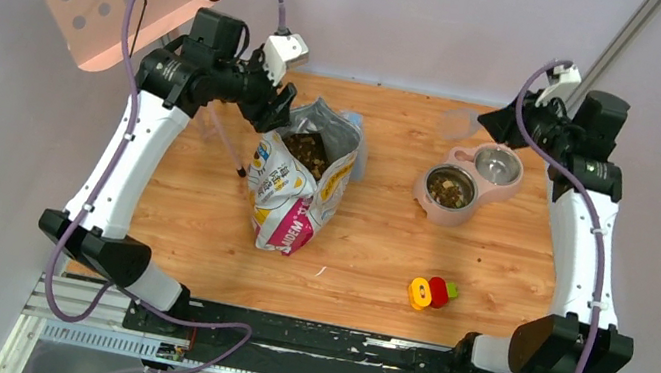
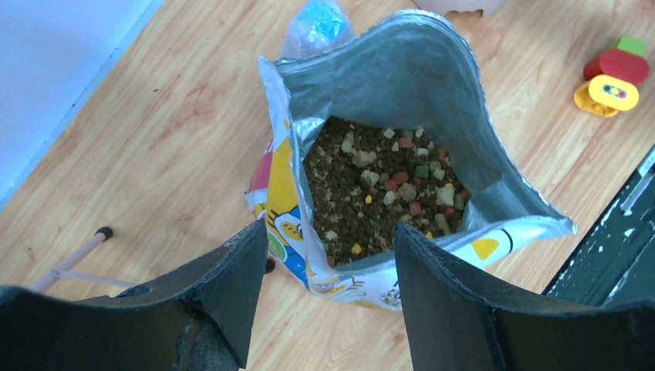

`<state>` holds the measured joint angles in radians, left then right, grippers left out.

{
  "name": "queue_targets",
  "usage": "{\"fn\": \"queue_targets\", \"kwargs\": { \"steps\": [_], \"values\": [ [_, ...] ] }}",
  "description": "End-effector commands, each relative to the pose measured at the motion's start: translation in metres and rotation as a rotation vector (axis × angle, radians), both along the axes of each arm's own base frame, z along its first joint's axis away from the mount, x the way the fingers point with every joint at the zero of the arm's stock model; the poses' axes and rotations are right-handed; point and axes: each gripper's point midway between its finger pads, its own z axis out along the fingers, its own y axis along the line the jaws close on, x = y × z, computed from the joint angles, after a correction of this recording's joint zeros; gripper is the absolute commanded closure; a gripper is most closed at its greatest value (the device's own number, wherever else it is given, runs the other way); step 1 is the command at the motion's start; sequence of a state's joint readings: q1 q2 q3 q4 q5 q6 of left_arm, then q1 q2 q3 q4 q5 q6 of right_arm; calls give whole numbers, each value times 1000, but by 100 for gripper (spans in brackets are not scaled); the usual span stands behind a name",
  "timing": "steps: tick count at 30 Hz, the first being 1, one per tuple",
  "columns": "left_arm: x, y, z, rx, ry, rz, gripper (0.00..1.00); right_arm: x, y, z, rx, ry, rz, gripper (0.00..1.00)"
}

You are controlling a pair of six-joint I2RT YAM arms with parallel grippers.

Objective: Serve the pet food

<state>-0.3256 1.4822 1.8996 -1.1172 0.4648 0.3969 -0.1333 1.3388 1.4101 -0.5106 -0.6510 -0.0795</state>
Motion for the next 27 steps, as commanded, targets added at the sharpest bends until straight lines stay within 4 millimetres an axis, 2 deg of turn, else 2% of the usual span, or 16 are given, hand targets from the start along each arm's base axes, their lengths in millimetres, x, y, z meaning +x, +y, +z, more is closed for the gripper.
{"fn": "queue_targets", "kwargs": {
  "steps": [1,3,4,7,13,16,18,19,21,23,27],
  "values": [
    [18,-10,12,-72,-8,51,32,-25,68,82,227,-60,293,100],
    [25,-9,9,-74,2,85,34,-30,89,101,213,-106,364,100],
    [27,-10,9,-81,8,101,37,-37,107,106,205,-121,419,100],
    [35,-10,5,-79,21,128,42,-49,137,116,200,-145,520,100],
    [33,-18,-14,-50,77,74,47,-69,182,116,176,-159,674,100],
    [31,-18,-24,-24,93,62,57,-80,205,112,118,-208,749,100],
    [33,-16,-29,-13,102,73,65,-84,219,100,62,-220,791,100],
    [33,-16,-30,-12,104,74,67,-85,224,94,42,-219,802,100],
    [32,-19,-28,-23,102,61,78,-81,232,81,-1,-229,800,100],
    [31,-22,-27,-35,106,42,86,-69,238,72,-41,-244,779,100],
    [32,-25,-28,-36,119,35,99,-45,248,68,-76,-251,744,100]
  ]
}}
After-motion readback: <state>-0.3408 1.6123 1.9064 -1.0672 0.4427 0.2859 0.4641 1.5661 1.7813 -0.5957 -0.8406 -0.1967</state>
